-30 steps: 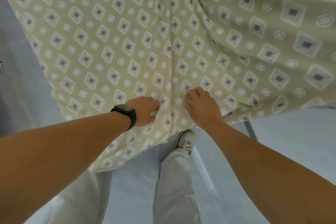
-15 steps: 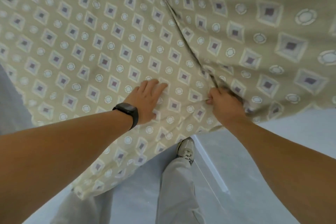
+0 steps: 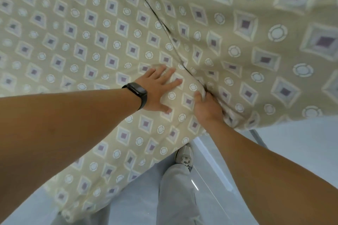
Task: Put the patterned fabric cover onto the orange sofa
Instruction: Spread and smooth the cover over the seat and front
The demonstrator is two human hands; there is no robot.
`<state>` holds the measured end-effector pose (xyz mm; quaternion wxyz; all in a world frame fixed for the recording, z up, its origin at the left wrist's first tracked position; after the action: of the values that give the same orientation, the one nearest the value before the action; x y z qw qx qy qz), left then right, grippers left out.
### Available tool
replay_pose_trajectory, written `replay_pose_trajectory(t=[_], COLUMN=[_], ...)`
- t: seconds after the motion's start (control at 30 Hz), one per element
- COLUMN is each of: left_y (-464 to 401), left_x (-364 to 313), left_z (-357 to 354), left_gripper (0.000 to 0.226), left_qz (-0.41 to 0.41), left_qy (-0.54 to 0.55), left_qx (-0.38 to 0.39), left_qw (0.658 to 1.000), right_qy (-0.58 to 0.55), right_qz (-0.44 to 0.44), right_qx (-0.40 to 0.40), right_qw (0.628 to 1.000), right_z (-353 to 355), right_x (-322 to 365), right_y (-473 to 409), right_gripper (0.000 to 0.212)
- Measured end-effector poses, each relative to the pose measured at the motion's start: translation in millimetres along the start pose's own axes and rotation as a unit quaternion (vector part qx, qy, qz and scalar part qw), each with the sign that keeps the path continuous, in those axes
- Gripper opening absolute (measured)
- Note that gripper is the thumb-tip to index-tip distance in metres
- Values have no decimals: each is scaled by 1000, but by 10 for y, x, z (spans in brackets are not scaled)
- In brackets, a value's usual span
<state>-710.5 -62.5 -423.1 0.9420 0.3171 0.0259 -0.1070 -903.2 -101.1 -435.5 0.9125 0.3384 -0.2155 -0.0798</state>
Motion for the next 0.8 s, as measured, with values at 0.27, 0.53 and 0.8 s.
replay_pose_trajectory(t=[0.27,0.53,0.8], left_y=[-839,-789,267], left_x=[-284,-503,-522], left_z=[486,584,1822], left_gripper=[96,89,57], left_qz=[-18,33,-11], left_qy=[-40,-69,67], left_qx=[-36,-7,-101], left_qw=[998,997,993], right_qy=[-69,-125,-17], right_qz=[-34,95,228], right_qx=[72,14,-137], right_qw=[994,987,964], right_z=[-42,255,1964], right_x=[17,3,749], right_y=[-305,122,1133], right_gripper=[64,42,49])
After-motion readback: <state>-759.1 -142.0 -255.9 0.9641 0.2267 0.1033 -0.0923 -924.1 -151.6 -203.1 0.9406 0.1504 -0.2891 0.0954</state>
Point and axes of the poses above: each hand's wrist, its own y-axis away from the middle knuckle, its own z-axis out of the back of the hand, x = y × z, the point moved 9 cm from there along -y, towards the middle knuckle, and after that the axes turned 3 degrees about -y, right-handed, at the moved point
